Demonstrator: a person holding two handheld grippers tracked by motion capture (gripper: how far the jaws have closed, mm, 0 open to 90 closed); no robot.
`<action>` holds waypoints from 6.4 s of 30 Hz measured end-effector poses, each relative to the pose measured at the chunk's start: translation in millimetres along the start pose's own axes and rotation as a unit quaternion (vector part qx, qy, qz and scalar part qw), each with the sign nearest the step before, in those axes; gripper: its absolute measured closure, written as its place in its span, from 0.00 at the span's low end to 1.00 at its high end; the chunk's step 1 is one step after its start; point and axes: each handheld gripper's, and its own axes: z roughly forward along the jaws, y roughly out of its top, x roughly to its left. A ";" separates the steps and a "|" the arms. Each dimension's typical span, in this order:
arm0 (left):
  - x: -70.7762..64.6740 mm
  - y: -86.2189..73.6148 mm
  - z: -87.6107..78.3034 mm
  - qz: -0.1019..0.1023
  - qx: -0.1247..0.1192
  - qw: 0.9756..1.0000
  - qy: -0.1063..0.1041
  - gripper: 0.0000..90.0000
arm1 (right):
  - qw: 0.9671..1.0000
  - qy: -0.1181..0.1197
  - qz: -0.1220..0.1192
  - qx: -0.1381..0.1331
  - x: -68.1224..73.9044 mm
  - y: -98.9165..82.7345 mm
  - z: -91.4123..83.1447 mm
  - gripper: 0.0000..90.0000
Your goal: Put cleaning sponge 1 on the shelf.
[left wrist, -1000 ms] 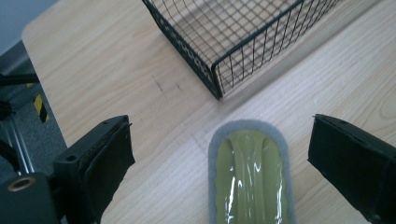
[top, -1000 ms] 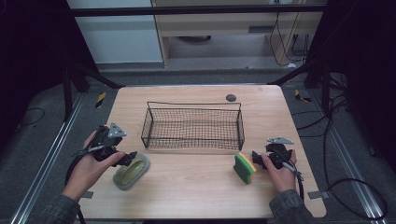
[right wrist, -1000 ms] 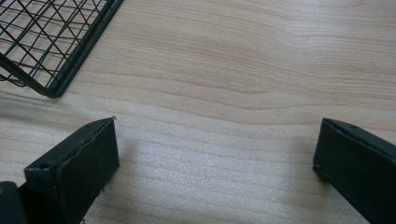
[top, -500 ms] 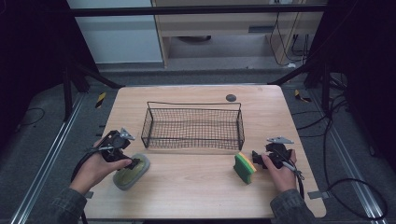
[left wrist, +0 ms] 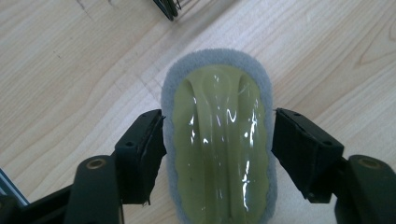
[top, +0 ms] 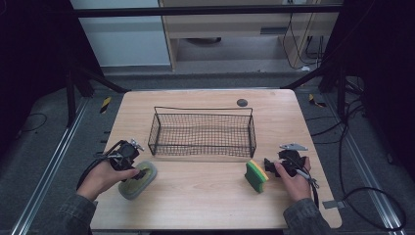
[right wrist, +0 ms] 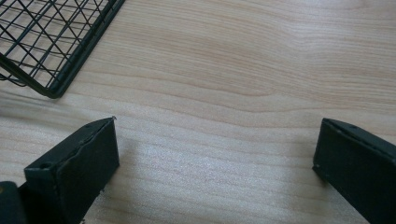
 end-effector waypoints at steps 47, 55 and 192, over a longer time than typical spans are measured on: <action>0.1 -15.7 1.6 0.029 -0.020 0.999 -0.008 0.78 | 1.000 0.000 -0.001 -0.002 0.0 -0.5 -0.1 0.00; -6.3 -18.5 -11.0 0.063 -0.050 0.997 0.002 0.78 | 1.000 0.000 -0.001 -0.002 -0.1 -0.5 -0.2 0.01; -3.6 154.9 -30.9 0.391 -0.094 0.910 0.096 0.78 | 0.999 0.026 -0.029 -0.005 -12.5 -10.9 -10.6 0.01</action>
